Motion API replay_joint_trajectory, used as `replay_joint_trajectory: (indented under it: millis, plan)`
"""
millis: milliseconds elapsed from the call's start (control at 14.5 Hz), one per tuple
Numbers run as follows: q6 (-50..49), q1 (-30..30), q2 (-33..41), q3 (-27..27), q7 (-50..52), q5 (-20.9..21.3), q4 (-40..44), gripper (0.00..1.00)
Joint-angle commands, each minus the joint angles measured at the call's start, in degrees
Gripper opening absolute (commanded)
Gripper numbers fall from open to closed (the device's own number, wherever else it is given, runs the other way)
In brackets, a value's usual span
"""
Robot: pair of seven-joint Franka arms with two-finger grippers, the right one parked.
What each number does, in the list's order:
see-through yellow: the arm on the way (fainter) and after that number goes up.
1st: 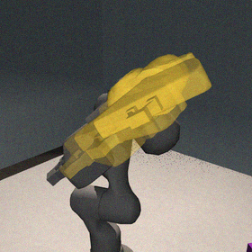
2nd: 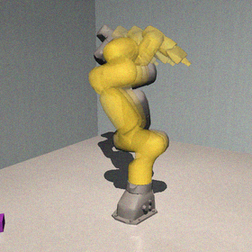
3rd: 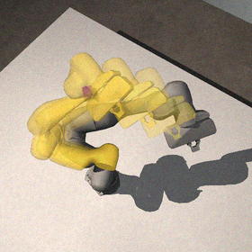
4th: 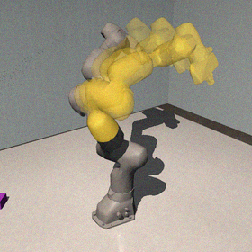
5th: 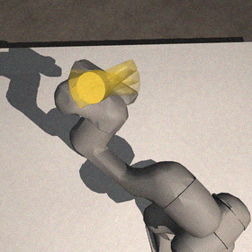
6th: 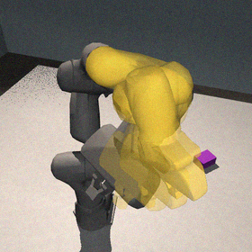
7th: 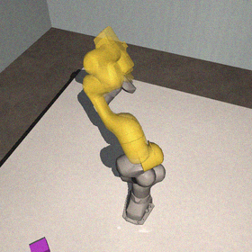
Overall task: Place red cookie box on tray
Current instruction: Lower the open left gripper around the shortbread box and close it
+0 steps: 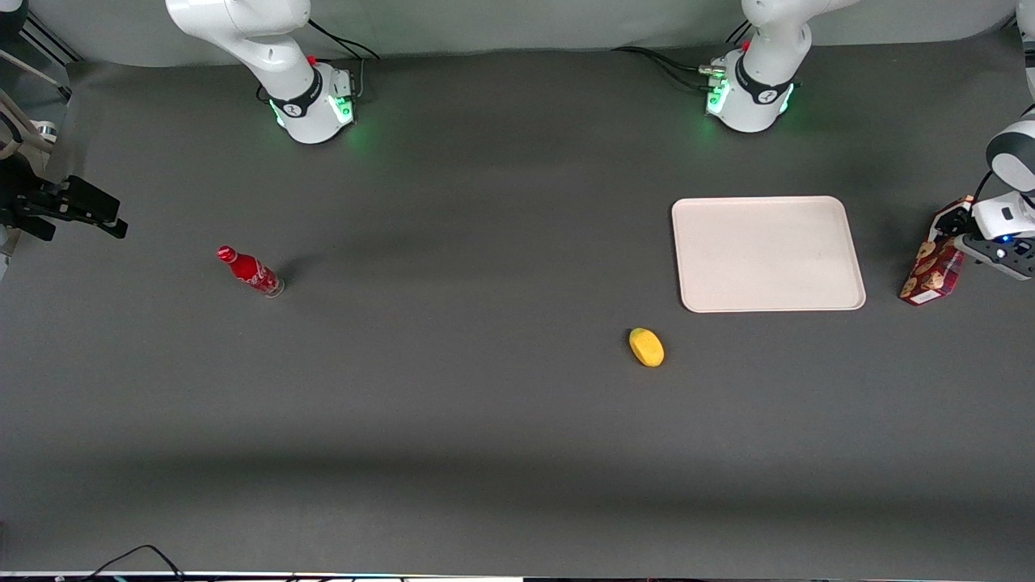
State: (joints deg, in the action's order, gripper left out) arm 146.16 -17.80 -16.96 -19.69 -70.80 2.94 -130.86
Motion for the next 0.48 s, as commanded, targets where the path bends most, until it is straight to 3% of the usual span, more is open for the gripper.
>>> replay_joint_trajectory:
  millis: [0,69,138,414]
  plan:
    - [1.14,-0.21,-0.27,0.09,-1.44,-0.92,-0.63,0.15]
    - [1.05,-0.21,-0.27,0.09,-1.44,-0.92,-0.63,0.03]
    - [0.97,-0.21,-0.27,0.09,-1.44,-0.92,-0.63,0.0]
    - [-0.43,-0.13,0.52,0.09,-1.44,-0.92,-0.36,0.0]
